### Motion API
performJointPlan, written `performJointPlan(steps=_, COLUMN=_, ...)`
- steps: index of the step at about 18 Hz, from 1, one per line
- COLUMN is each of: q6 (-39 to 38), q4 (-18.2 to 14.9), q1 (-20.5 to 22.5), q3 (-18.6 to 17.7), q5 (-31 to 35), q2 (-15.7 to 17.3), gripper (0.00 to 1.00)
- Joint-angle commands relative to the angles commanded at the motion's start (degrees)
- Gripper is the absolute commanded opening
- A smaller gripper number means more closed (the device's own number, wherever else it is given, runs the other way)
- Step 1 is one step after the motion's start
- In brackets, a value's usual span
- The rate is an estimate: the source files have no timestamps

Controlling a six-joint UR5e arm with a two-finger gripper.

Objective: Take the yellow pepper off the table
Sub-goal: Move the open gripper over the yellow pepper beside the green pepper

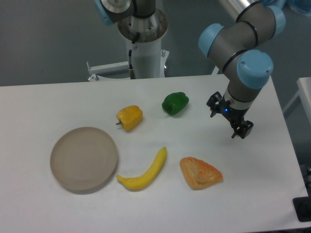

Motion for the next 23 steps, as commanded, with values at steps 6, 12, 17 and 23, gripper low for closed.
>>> performJointPlan(steps=6, q6=0.0, q4=0.0, q1=0.0, q3=0.1, q5=0.0, q2=0.0, gripper=1.0)
performJointPlan(steps=12, q6=-0.1, q4=0.1, q1=-0.1, q3=-0.3, q5=-0.6, q2=0.1, gripper=1.0)
performJointPlan(steps=17, q6=-0.8, q4=0.0, q1=-0.6, q3=-2.7, q5=-1.4, q2=1.5, gripper=1.0)
performJointPlan(steps=23, q6=-8.7, q4=0.2, q1=-5.1, q3=-17.7, q5=-4.0, q2=12.5, gripper=1.0)
